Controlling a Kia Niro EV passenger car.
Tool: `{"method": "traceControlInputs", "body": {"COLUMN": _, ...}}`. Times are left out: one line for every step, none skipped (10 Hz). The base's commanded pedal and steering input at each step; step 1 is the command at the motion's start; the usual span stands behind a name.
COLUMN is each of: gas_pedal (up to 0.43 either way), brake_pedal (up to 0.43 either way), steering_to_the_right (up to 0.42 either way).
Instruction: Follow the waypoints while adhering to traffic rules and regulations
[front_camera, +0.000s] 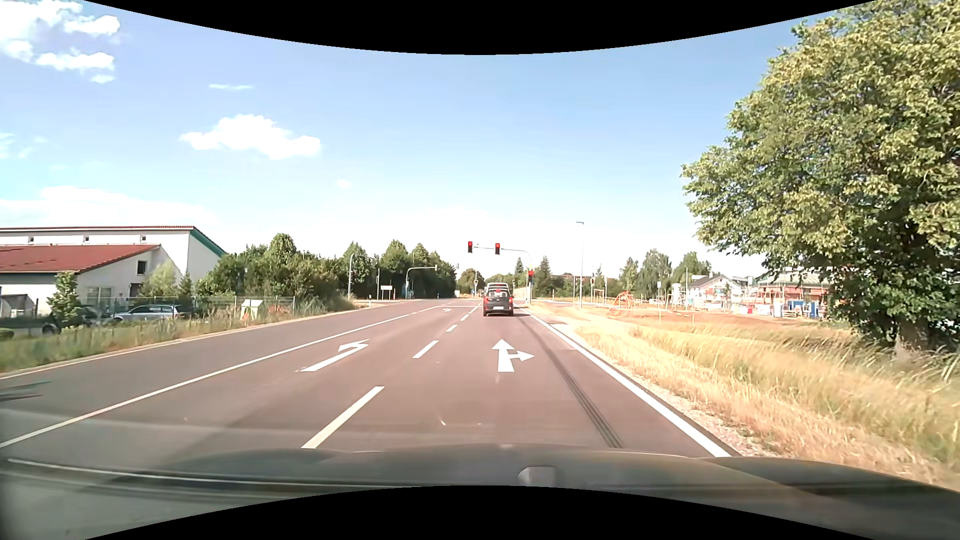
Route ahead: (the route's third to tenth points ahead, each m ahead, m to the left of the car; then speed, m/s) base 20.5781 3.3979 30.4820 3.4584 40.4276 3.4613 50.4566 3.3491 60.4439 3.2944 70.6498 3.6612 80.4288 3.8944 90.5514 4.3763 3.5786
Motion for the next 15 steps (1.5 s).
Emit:
{"method": "traceControlInputs", "body": {"gas_pedal": 0.000, "brake_pedal": 0.006, "steering_to_the_right": -0.004}}
{"method": "traceControlInputs", "body": {"gas_pedal": 0.000, "brake_pedal": 0.012, "steering_to_the_right": -0.004}}
{"method": "traceControlInputs", "body": {"gas_pedal": 0.000, "brake_pedal": 0.018, "steering_to_the_right": -0.001}}
{"method": "traceControlInputs", "body": {"gas_pedal": 0.000, "brake_pedal": 0.018, "steering_to_the_right": -0.001}}
{"method": "traceControlInputs", "body": {"gas_pedal": 0.000, "brake_pedal": 0.018, "steering_to_the_right": -0.002}}
{"method": "traceControlInputs", "body": {"gas_pedal": 0.000, "brake_pedal": 0.018, "steering_to_the_right": -0.003}}
{"method": "traceControlInputs", "body": {"gas_pedal": 0.000, "brake_pedal": 0.018, "steering_to_the_right": -0.003}}
{"method": "traceControlInputs", "body": {"gas_pedal": 0.000, "brake_pedal": 0.018, "steering_to_the_right": -0.003}}
{"method": "traceControlInputs", "body": {"gas_pedal": 0.000, "brake_pedal": 0.018, "steering_to_the_right": -0.003}}
{"method": "traceControlInputs", "body": {"gas_pedal": 0.000, "brake_pedal": 0.018, "steering_to_the_right": -0.003}}
{"method": "traceControlInputs", "body": {"gas_pedal": 0.000, "brake_pedal": 0.018, "steering_to_the_right": -0.003}}
{"method": "traceControlInputs", "body": {"gas_pedal": 0.000, "brake_pedal": 0.018, "steering_to_the_right": -0.003}}
{"method": "traceControlInputs", "body": {"gas_pedal": 0.000, "brake_pedal": 0.018, "steering_to_the_right": -0.003}}
{"method": "traceControlInputs", "body": {"gas_pedal": 0.000, "brake_pedal": 0.018, "steering_to_the_right": -0.002}}
{"method": "traceControlInputs", "body": {"gas_pedal": 0.000, "brake_pedal": 0.018, "steering_to_the_right": -0.003}}
